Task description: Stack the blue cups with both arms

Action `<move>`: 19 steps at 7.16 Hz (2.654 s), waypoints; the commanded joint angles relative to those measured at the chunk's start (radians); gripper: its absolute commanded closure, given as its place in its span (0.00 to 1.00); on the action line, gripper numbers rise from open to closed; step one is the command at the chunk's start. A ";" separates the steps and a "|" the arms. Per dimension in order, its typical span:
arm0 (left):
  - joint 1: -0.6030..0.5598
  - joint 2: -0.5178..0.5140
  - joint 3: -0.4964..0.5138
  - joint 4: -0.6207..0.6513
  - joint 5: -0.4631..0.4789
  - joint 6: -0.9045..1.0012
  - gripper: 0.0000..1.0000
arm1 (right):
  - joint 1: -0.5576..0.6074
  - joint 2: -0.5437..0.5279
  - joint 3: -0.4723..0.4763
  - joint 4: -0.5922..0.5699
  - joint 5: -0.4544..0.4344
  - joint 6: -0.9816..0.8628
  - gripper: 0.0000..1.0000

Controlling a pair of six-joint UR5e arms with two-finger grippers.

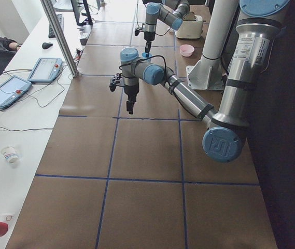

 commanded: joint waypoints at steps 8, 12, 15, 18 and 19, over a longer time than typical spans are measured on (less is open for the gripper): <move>-0.013 0.007 0.002 0.000 -0.002 0.002 0.00 | 0.057 -0.008 0.013 -0.020 0.009 -0.010 0.00; -0.226 0.058 0.113 0.009 -0.100 0.324 0.00 | 0.270 -0.260 0.272 -0.140 0.170 -0.325 0.00; -0.470 0.053 0.367 -0.003 -0.135 0.726 0.00 | 0.512 -0.487 0.283 -0.140 0.293 -0.779 0.00; -0.507 0.096 0.501 -0.049 -0.202 0.752 0.00 | 0.750 -0.580 0.129 -0.139 0.395 -1.232 0.00; -0.507 0.134 0.503 -0.090 -0.207 0.746 0.00 | 0.821 -0.601 0.046 -0.133 0.428 -1.379 0.00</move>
